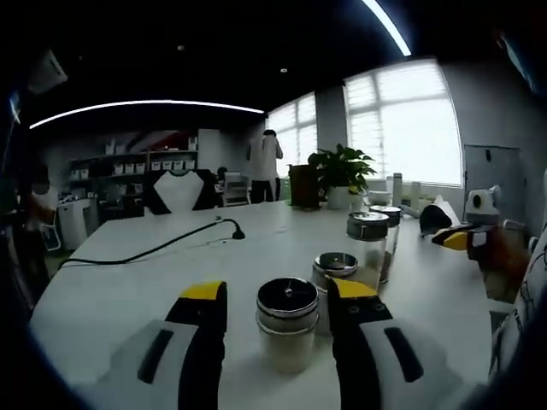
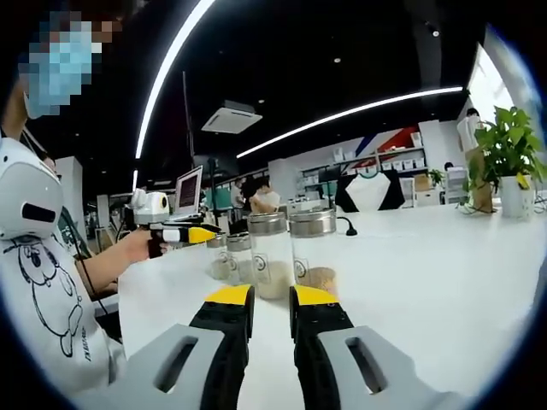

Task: Rotate the seasoning bottle until the label or dispensing opening points toward the visible target arrow and the bottle remains upright within the marked orientation range

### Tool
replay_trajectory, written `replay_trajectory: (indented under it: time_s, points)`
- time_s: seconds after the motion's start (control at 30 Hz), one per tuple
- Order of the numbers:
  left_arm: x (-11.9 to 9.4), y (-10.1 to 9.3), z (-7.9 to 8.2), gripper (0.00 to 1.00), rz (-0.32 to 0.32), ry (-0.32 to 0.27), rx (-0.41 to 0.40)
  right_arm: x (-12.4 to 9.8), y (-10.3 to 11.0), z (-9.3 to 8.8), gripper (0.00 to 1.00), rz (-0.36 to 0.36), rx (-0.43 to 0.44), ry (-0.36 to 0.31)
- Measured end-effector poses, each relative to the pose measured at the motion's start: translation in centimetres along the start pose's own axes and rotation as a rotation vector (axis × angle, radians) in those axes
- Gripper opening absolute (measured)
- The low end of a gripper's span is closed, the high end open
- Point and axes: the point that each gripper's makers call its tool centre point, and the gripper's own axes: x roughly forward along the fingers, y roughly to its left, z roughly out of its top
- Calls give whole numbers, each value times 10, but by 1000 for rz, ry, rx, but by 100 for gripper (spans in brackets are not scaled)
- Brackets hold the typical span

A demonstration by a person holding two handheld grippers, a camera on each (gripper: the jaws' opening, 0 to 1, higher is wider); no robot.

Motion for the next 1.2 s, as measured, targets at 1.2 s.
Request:
replay_trajectory:
  time_s: [1.2]
  points:
    - [7, -8, -8, 33, -256, 19, -13, -6, -6, -3, 14, -11, 3, 9]
